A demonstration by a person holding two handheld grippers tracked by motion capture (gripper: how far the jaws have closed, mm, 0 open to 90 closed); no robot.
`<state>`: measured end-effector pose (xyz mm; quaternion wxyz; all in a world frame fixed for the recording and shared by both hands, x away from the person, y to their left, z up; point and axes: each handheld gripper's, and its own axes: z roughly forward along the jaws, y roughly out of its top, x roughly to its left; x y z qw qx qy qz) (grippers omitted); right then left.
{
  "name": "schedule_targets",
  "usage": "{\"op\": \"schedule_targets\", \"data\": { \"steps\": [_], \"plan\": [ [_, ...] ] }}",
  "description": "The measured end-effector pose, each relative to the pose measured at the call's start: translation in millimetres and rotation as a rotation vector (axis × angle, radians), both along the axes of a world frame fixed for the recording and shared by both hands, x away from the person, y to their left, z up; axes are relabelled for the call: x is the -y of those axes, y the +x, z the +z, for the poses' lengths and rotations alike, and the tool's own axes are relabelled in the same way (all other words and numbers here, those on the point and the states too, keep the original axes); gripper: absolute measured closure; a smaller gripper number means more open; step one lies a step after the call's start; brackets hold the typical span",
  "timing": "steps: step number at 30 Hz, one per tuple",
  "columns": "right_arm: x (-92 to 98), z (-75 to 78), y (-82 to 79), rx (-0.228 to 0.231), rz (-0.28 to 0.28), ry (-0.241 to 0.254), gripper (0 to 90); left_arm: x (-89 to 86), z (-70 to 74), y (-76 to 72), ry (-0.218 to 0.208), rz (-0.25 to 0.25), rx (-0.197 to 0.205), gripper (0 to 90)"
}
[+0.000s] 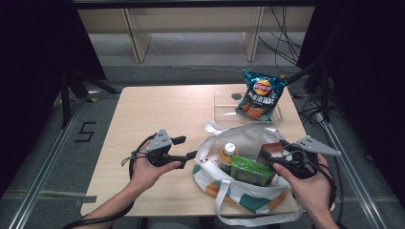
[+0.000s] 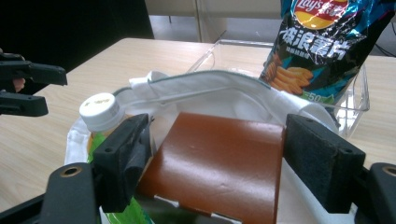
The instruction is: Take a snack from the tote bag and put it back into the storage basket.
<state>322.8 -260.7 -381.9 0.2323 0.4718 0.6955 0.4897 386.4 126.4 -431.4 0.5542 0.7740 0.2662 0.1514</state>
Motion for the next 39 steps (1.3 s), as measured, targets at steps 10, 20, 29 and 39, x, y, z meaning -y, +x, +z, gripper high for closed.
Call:
{"op": "schedule_targets", "data": {
  "steps": [10, 20, 29, 39],
  "plan": [
    [-4.3, -12.4, 0.5, -0.027, -0.01, -0.011, 22.5, -1.3, 0.3, -0.3, -0.002, 0.001, 0.001, 30.0],
    [-6.5, -15.5, -0.2, -0.06, -0.032, -0.01, 22.9, -1.8, 0.0, -0.1, -0.001, 0.002, 0.0, 30.0],
    [-3.8, -15.7, 0.1, -0.033, -0.031, -0.016, 33.4, -1.6, 0.0, -0.2, 0.0, 0.001, 0.0, 30.0],
    [-0.2, -15.4, -1.9, 0.012, -0.021, -0.03, 38.6, -1.5, -0.2, 0.2, -0.006, -0.004, 0.004, 30.0]
  ]
}}
